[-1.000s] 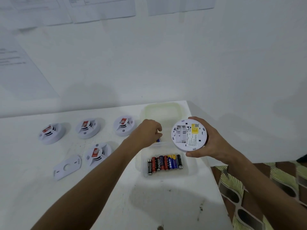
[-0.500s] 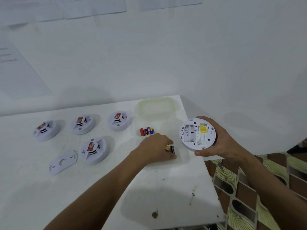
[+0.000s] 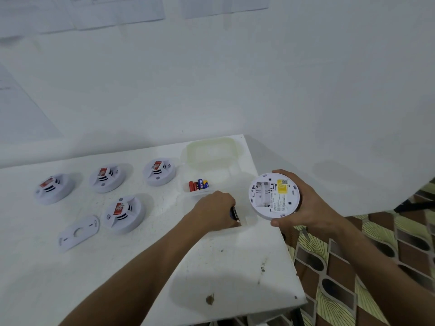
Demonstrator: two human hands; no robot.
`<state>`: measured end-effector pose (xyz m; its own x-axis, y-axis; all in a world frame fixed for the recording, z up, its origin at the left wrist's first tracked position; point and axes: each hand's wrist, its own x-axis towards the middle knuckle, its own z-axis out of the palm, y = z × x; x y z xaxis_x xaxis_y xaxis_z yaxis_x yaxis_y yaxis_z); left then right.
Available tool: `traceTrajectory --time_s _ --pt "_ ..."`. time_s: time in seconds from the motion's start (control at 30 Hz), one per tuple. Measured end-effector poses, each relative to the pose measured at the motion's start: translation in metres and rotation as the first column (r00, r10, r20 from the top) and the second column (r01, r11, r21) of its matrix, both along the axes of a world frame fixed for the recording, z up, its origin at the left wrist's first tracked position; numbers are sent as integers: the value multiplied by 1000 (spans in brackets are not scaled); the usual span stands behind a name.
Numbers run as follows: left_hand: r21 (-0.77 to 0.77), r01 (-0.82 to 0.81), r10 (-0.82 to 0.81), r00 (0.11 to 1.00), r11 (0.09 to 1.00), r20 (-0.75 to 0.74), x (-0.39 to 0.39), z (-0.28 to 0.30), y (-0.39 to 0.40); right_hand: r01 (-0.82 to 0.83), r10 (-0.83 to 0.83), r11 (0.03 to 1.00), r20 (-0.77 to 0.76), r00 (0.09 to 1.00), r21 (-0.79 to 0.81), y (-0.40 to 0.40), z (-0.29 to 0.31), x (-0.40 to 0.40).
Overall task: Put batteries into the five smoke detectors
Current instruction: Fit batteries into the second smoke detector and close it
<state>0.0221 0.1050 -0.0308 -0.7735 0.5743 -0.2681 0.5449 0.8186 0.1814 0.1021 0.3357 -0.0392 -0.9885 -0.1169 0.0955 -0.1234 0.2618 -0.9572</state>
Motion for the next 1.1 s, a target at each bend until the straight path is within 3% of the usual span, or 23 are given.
traceTrajectory --time_s 0.17,0.47,0.67,0.9,1.03,1.1 --pt "222 -54 37 996 974 83 -1 12 -8 -4 4 1000 0 1000 -3 -1 2 0" --pt "540 -131 27 980 831 196 -3 67 -39 -38 38 999 -18 999 -3 -19 11 -14" --pt "534 -46 -79 974 844 210 8 82 -42 -83 82 997 -44 996 -5 -39 16 -26" --pt "454 13 -60 994 891 90 11 80 -48 -132 130 990 -41 991 -48 -53 18 -30" --pt "486 -98 61 994 869 93 9 77 -51 -153 152 987 -36 988 -50 -55 20 -32" --pt "519 -243 140 963 819 230 7 75 -52 -167 165 984 -34 986 -63 -56 22 -33"
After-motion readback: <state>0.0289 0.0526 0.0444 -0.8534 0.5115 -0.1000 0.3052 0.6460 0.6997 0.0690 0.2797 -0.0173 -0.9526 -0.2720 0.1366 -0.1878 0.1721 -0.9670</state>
